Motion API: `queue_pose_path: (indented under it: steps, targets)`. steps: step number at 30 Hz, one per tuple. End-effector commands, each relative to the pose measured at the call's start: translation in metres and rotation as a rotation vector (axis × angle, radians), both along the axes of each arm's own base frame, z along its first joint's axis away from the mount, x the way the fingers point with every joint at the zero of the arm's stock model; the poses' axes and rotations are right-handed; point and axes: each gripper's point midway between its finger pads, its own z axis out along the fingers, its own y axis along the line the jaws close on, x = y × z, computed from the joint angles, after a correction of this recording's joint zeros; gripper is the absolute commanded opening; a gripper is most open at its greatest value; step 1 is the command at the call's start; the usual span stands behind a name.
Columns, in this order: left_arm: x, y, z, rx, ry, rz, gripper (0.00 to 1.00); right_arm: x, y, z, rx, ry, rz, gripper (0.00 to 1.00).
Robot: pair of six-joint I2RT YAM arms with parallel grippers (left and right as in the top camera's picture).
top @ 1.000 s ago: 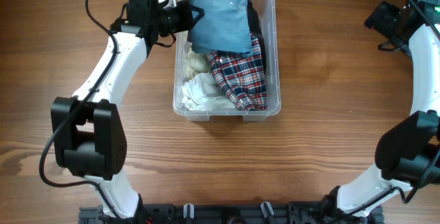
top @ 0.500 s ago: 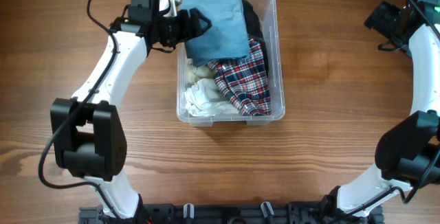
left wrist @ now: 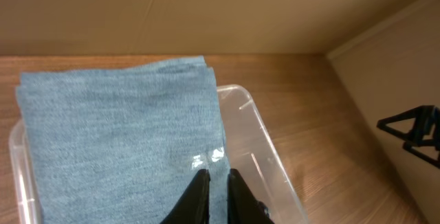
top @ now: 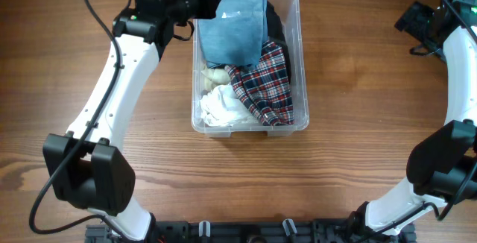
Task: Pack container
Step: 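Lower the denim onto the top of the bin and release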
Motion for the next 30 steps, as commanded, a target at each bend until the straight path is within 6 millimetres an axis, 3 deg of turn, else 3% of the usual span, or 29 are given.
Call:
queue_pose_path:
  steps: [1,4,7,10,13,18,24,30]
  targets:
    - [0.005,0.000,-0.003,0.033,-0.020,0.019,0.06,0.001,0.001,-0.007,0.017,0.007,-0.008,1.00]
    - [0.018,0.002,0.000,0.038,-0.071,0.049,0.04,0.001,0.001,-0.007,0.017,0.007,-0.008,1.00]
    - [0.043,0.000,-0.010,0.051,-0.131,0.097,0.04,0.001,0.001,-0.007,0.017,0.007,-0.007,1.00]
    - [0.054,-0.011,-0.042,0.060,-0.104,0.084,0.04,0.001,0.001,-0.007,0.017,0.007,-0.008,1.00]
    - [0.058,-0.022,-0.092,0.087,-0.021,0.063,0.04,0.001,0.001,-0.007,0.017,0.007,-0.007,1.00]
    - [0.053,-0.029,-0.137,0.119,0.074,0.046,0.04,0.001,0.001,-0.007,0.017,0.007,-0.007,1.00]
    - [0.028,-0.022,-0.169,0.172,0.232,0.037,0.04,0.001,0.001,-0.007,0.017,0.007,-0.007,1.00]
    - [0.018,-0.019,-0.209,0.205,0.332,0.031,0.04,0.001,0.001,-0.007,0.017,0.007,-0.007,1.00]
